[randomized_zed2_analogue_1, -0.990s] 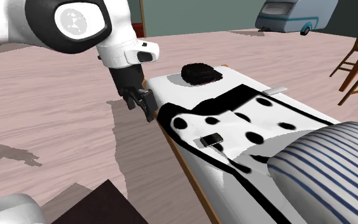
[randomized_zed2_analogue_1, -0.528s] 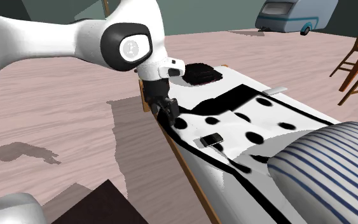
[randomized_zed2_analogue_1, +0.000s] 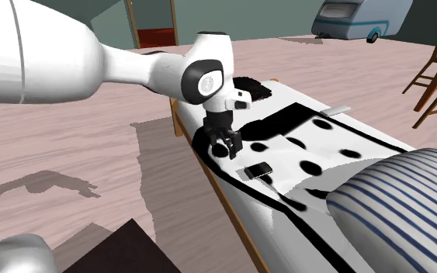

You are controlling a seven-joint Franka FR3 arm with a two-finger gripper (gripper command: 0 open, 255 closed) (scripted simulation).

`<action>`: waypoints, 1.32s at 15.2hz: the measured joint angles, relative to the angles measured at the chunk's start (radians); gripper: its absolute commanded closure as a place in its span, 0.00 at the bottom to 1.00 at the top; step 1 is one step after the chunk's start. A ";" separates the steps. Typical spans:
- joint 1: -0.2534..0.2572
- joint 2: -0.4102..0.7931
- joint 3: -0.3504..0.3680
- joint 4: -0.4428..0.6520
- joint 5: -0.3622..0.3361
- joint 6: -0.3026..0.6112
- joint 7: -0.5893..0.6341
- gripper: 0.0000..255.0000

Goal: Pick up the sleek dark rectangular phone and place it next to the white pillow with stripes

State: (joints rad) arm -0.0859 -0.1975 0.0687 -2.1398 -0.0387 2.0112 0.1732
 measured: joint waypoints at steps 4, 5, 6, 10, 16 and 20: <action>-0.015 0.153 -0.010 0.090 -0.017 0.048 0.019 0.00; -0.017 0.183 -0.011 0.107 -0.021 0.058 0.026 0.00; -0.019 0.218 -0.013 0.135 -0.024 0.061 0.033 0.00; -0.029 0.382 -0.026 0.255 -0.037 0.090 0.051 0.00; -0.038 0.577 -0.043 0.430 -0.044 0.092 0.071 0.00; -0.040 0.606 -0.045 0.418 -0.046 0.133 0.073 0.00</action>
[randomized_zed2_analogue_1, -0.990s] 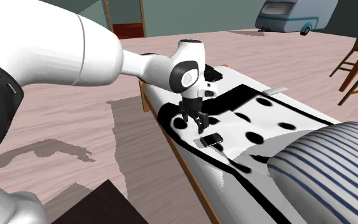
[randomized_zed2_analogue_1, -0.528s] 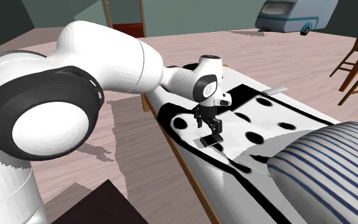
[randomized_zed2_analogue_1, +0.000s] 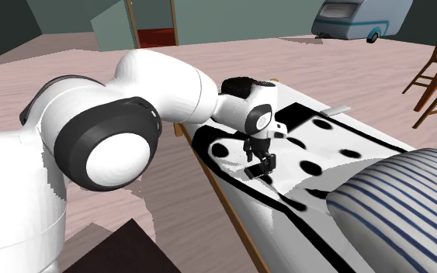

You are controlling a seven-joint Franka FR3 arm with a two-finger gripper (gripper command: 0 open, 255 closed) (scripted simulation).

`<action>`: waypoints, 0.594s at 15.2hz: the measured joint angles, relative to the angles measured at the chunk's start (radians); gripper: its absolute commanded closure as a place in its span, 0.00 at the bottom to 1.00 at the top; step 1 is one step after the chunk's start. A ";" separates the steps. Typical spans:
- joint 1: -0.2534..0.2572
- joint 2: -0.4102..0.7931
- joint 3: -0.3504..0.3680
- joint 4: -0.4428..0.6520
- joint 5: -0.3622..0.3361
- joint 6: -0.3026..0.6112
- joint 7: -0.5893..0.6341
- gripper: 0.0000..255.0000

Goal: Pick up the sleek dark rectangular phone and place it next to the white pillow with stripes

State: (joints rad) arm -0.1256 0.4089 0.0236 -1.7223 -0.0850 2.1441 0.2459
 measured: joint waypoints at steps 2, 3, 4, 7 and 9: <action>0.000 0.016 -0.001 -0.010 -0.001 0.027 0.002 0.00; 0.000 0.021 -0.001 -0.014 -0.002 0.035 0.002 0.00; -0.001 0.023 -0.001 -0.014 -0.002 0.037 0.002 0.00; -0.001 0.024 -0.001 -0.016 -0.002 0.040 0.002 0.00; -0.001 0.024 -0.001 -0.017 -0.002 0.041 0.002 0.00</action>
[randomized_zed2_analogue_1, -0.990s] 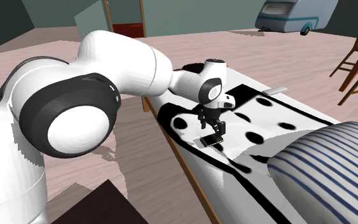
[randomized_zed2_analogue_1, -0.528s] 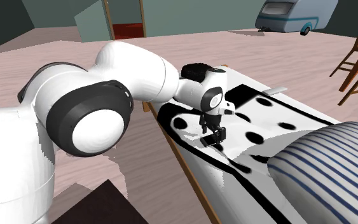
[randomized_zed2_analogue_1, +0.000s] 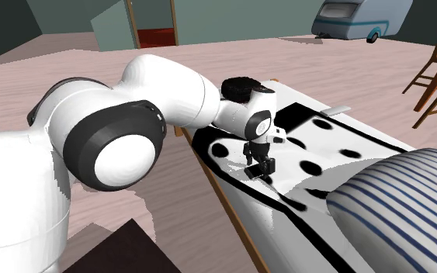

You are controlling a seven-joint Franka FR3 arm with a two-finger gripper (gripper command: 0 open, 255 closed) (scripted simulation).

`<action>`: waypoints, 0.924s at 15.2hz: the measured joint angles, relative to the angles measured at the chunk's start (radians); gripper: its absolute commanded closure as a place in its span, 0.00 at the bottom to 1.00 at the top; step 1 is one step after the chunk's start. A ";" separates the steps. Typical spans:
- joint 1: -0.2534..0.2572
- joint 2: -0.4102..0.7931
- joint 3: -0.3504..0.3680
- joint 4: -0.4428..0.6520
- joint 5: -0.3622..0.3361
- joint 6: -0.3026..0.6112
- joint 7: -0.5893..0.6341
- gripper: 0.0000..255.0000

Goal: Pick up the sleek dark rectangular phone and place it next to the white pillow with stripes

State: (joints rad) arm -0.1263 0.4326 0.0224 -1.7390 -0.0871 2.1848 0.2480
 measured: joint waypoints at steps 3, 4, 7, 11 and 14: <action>0.000 -0.001 0.000 0.001 0.000 0.000 0.000 1.00; 0.000 -0.001 0.000 0.001 0.000 0.000 0.000 1.00; 0.000 -0.001 0.000 0.001 0.000 0.001 0.000 1.00; 0.000 -0.001 0.000 0.000 0.000 0.001 0.000 1.00; 0.000 -0.017 0.000 0.005 0.001 -0.021 -0.002 1.00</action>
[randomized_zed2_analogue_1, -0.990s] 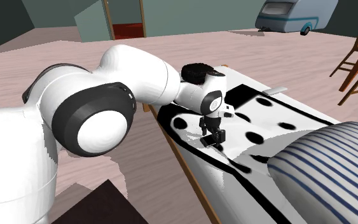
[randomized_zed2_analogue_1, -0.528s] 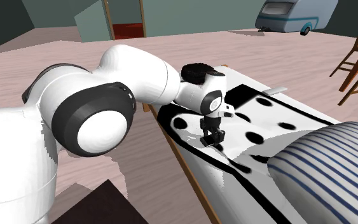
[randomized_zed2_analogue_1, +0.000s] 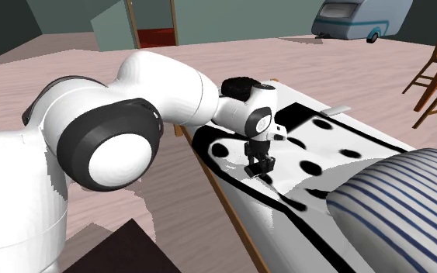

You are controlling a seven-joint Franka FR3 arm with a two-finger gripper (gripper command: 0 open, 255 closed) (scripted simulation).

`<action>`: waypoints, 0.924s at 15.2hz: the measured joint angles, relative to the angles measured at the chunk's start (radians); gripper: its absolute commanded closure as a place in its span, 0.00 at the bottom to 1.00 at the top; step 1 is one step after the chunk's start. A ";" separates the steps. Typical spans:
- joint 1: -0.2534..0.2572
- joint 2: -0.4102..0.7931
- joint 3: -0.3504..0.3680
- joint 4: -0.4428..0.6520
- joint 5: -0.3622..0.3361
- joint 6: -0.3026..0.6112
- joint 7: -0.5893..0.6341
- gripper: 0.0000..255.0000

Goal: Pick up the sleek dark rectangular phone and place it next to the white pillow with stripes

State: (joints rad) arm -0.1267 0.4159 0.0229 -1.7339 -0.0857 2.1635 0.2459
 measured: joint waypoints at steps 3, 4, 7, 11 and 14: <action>-0.001 -0.012 0.000 0.020 0.002 -0.032 -0.003 1.00; 0.000 -0.020 0.001 0.024 0.002 -0.044 -0.003 1.00; 0.001 -0.035 0.002 0.042 0.004 -0.077 -0.005 1.00; 0.000 -0.053 0.002 0.070 0.006 -0.123 -0.009 1.00; -0.001 -0.063 0.002 0.099 0.008 -0.161 -0.014 1.00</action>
State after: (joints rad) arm -0.1276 0.3534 0.0252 -1.6351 -0.0777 2.0024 0.2323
